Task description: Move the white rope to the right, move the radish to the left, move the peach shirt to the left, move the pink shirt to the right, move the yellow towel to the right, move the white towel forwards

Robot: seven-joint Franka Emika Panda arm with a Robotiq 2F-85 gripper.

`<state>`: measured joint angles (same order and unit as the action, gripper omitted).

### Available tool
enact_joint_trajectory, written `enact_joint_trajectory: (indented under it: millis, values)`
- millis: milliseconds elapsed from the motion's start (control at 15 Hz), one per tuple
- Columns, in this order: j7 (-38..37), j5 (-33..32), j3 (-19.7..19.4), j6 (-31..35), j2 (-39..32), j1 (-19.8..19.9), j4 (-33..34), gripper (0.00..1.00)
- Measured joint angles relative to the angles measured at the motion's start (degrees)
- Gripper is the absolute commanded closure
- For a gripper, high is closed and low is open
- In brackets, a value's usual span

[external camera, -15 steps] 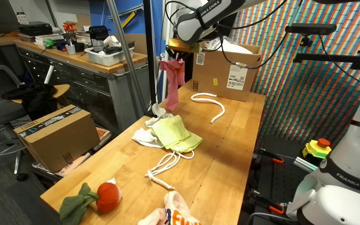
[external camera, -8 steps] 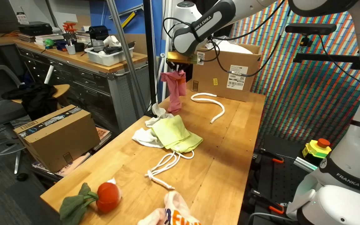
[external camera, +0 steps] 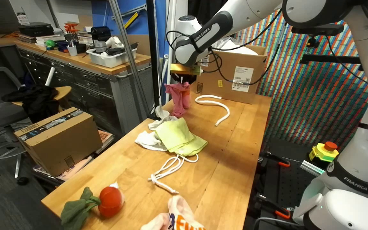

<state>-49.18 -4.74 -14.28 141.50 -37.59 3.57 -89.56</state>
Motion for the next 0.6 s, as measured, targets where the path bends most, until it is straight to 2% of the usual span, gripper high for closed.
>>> enact_joint_trajectory:
  millis: [600]
  values:
    - [1.01,4.16,3.22,-4.13,-2.82,0.06,0.29,0.97]
